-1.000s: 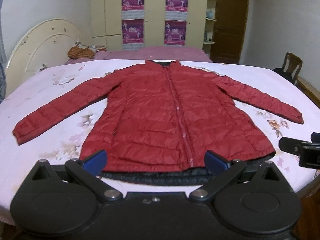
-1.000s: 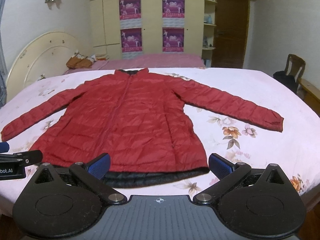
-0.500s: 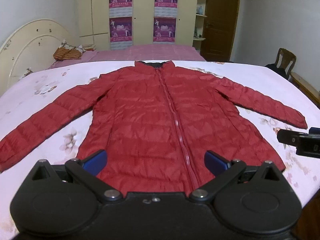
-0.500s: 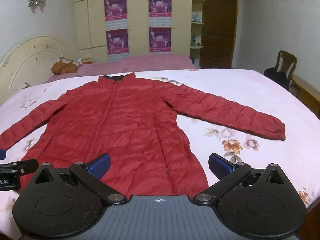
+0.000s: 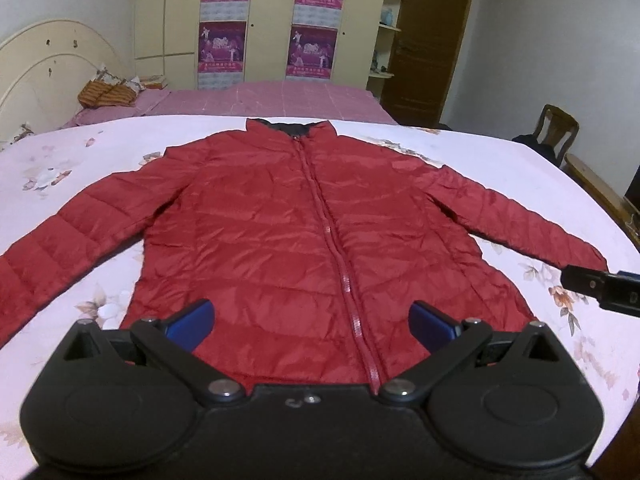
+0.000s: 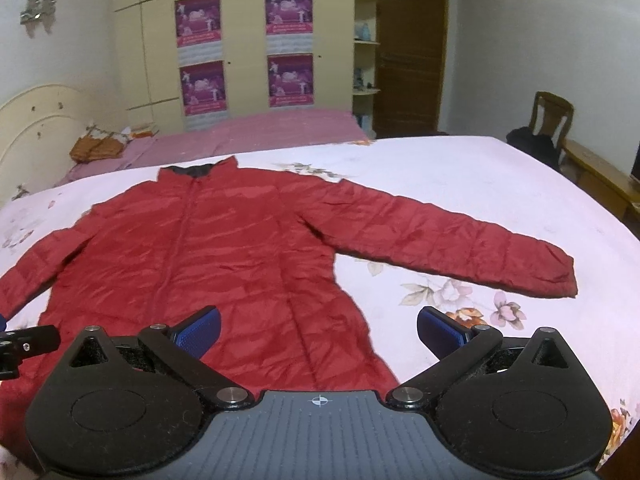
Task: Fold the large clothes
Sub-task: 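Move the right gripper over the sleeve cuff nearest it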
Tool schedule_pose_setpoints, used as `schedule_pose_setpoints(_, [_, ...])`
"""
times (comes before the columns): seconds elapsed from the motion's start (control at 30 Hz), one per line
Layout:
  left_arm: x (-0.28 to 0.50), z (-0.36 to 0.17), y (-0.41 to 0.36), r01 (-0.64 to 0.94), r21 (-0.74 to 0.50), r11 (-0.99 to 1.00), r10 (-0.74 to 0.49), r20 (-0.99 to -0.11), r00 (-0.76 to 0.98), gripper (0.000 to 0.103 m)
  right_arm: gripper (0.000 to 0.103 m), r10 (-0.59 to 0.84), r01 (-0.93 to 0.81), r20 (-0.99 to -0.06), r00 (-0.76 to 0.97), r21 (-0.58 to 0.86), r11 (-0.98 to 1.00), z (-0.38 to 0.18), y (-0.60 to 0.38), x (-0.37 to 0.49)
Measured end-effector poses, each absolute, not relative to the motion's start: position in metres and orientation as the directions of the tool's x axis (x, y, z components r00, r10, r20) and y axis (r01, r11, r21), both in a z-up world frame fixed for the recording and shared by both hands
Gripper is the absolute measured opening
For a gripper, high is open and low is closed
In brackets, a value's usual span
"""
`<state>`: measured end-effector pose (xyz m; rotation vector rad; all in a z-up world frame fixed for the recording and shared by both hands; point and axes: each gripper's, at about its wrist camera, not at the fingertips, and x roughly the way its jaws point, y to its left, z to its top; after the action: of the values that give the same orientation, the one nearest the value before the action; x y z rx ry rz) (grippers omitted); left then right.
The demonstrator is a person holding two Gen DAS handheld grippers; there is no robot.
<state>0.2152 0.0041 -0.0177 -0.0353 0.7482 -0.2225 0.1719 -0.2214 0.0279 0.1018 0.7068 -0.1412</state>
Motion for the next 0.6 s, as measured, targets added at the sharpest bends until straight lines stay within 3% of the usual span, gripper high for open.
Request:
schedule_pose_setpoints(0.3, [0.243,-0.036,-0.042,0.252,-0.075,0.965,-0.230,-0.706,0.670,0.103,0.103,-0.180,0.319,-0.676,0.715,0.086,0.944,0.011,-0.293,0.185])
schedule_pose_setpoints(0.43, [0.260,-0.046,-0.066,0.287,-0.061,0.956,-0.242,-0.717,0.654,0.091,0.103,-0.205,0.399,-0.692,0.693,0.130,0.908,-0.002,-0.344,0.195])
schedule_pose_setpoints(0.6, [0.285,-0.059,-0.100,0.291,-0.041,0.956,-0.227,-0.732,0.643,0.092,0.102,-0.257,0.502,-0.675,0.692,0.194,0.843,-0.016,-0.405,0.201])
